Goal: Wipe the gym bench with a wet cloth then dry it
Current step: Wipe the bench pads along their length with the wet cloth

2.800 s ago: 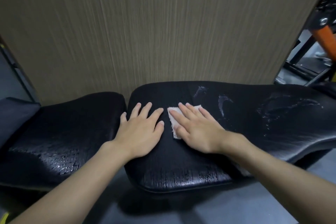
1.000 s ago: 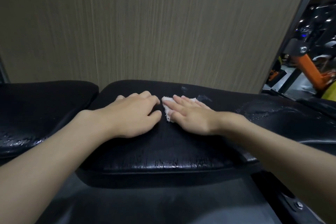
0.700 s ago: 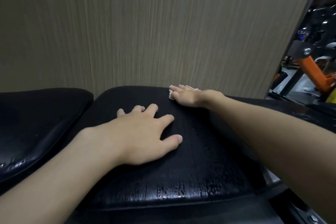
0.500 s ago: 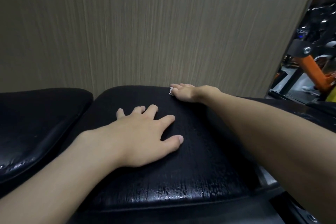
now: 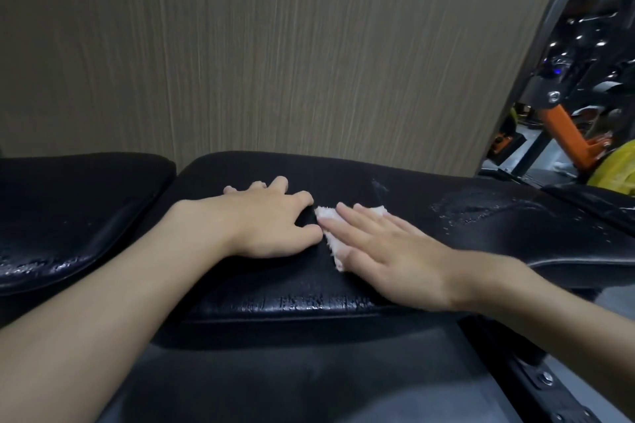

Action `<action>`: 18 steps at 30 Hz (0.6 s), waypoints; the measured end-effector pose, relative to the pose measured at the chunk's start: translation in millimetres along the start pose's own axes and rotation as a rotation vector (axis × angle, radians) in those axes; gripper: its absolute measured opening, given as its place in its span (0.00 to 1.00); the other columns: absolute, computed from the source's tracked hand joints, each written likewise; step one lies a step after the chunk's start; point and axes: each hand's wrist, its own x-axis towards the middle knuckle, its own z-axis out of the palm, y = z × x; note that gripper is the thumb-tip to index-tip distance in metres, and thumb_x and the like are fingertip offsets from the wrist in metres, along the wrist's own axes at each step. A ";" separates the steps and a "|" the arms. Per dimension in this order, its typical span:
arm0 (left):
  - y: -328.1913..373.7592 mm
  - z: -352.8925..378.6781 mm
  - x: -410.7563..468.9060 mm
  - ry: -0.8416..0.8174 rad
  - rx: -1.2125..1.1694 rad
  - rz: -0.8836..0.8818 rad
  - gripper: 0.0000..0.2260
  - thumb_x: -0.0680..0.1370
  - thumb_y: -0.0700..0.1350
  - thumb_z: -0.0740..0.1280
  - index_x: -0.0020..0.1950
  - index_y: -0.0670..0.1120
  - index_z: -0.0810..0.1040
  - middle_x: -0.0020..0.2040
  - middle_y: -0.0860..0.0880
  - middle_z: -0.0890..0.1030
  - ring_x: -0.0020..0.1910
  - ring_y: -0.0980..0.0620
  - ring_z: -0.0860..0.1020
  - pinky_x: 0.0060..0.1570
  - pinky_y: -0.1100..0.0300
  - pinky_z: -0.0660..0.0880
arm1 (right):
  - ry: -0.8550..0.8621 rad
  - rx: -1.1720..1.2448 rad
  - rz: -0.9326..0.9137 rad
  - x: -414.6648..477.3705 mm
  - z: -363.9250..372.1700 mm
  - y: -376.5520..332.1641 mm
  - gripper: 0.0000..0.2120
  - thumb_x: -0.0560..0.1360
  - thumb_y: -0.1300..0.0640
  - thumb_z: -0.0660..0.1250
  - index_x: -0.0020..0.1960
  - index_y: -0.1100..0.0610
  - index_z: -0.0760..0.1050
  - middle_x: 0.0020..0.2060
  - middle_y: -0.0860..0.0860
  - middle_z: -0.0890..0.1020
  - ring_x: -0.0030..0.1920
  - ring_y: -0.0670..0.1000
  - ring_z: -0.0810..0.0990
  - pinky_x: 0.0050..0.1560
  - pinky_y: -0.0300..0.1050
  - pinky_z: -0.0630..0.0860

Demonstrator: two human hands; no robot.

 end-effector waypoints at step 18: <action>28.8 -0.8 12.3 0.090 -0.083 0.103 0.21 0.80 0.57 0.51 0.74 0.57 0.58 0.67 0.53 0.68 0.67 0.46 0.66 0.63 0.39 0.66 | -0.012 0.061 0.112 58.6 -13.5 45.8 0.25 0.84 0.42 0.41 0.80 0.41 0.44 0.81 0.48 0.48 0.80 0.49 0.42 0.77 0.53 0.40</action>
